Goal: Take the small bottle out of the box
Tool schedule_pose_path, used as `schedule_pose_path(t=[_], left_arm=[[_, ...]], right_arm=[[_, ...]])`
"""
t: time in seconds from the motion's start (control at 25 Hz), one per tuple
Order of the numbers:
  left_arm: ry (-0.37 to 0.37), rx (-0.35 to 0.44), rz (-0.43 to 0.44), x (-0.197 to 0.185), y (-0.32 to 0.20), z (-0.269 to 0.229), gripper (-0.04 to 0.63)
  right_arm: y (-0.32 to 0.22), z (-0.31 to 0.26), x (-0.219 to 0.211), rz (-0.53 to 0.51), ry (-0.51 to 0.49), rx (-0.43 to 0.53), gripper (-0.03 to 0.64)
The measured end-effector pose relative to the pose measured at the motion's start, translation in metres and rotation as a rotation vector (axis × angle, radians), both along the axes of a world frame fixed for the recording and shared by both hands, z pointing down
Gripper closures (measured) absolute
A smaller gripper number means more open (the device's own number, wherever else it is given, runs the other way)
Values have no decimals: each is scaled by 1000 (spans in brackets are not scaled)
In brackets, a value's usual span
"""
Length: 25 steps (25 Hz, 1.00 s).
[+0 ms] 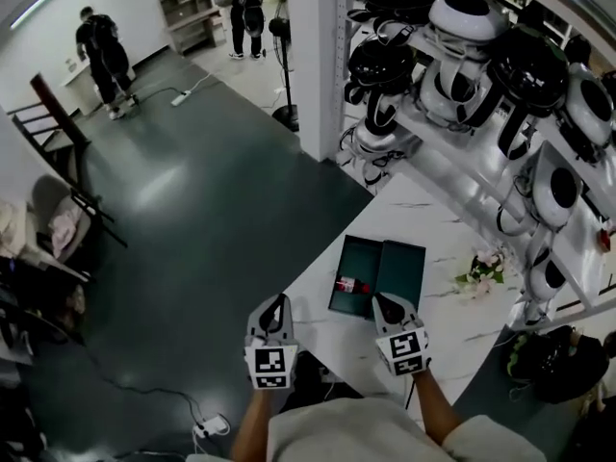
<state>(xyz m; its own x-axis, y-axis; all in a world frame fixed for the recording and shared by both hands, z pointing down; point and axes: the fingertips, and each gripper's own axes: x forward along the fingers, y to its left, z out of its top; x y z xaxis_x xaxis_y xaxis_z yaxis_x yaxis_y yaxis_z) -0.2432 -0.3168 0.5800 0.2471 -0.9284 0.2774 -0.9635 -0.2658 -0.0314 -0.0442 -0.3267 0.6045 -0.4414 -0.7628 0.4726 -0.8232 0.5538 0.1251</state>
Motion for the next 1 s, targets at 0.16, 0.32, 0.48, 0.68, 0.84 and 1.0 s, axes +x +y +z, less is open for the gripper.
schedule_pose_path(t=[0.16, 0.32, 0.48, 0.68, 0.84, 1.0], left_arm=[[16, -36, 37, -1, -19, 18, 578], [27, -64, 75, 2, -33, 34, 577], [36, -93, 99, 2, -43, 50, 577], [52, -124, 118, 3, -48, 68, 577], [59, -134, 133, 7, -50, 76, 577], [61, -143, 140, 10, -49, 80, 577]], right_arm=[[-12, 15, -4, 19, 35, -34, 595], [-22, 33, -7, 23, 65, -67, 595], [-27, 52, -10, 9, 111, -95, 595], [-28, 72, -16, -51, 202, -116, 596], [-28, 85, -22, -136, 315, -108, 595], [-27, 98, -27, -235, 447, -94, 595]])
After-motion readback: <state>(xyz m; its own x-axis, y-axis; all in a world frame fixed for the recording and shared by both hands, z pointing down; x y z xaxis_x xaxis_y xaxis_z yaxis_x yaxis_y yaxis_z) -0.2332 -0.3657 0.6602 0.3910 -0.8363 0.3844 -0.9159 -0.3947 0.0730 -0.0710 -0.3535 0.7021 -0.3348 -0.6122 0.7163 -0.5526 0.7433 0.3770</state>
